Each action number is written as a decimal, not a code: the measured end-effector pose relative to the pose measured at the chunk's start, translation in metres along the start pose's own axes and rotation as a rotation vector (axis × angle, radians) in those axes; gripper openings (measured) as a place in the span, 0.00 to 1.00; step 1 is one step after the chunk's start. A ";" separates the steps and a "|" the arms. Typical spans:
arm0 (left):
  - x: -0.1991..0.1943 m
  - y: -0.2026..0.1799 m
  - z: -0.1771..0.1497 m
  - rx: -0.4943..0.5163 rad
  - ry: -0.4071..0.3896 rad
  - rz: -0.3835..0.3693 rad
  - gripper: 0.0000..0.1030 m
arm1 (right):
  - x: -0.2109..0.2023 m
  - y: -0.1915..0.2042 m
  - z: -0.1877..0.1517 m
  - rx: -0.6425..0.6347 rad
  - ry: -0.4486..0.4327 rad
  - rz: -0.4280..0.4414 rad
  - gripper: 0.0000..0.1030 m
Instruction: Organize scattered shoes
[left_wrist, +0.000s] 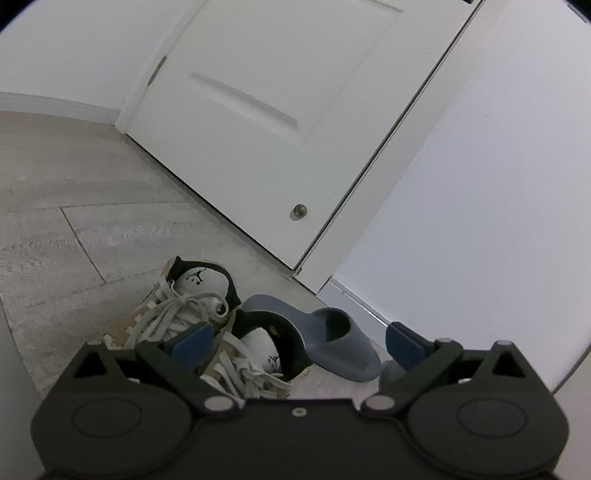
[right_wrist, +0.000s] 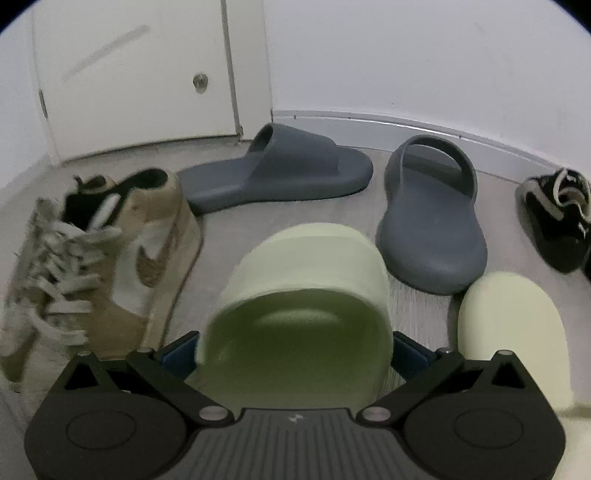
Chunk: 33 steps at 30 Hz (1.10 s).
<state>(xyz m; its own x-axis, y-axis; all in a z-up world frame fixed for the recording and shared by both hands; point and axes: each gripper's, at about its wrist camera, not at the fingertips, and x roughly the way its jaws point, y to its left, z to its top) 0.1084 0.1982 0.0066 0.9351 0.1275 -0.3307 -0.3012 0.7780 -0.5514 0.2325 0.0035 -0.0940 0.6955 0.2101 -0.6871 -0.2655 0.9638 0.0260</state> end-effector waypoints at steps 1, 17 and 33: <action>0.000 0.000 0.000 0.000 0.000 0.000 0.99 | 0.002 0.002 0.000 -0.009 -0.001 -0.007 1.00; 0.005 0.001 -0.002 0.002 0.004 -0.017 0.99 | -0.024 -0.028 0.010 0.039 -0.100 -0.001 0.98; 0.002 -0.018 -0.007 0.135 0.001 -0.044 0.99 | -0.153 -0.174 0.037 0.061 -0.367 -0.193 0.98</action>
<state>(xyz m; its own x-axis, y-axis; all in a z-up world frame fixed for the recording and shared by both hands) 0.1140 0.1798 0.0103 0.9466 0.0913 -0.3091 -0.2322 0.8584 -0.4574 0.1972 -0.1904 0.0329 0.9234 0.0593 -0.3793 -0.0753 0.9968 -0.0275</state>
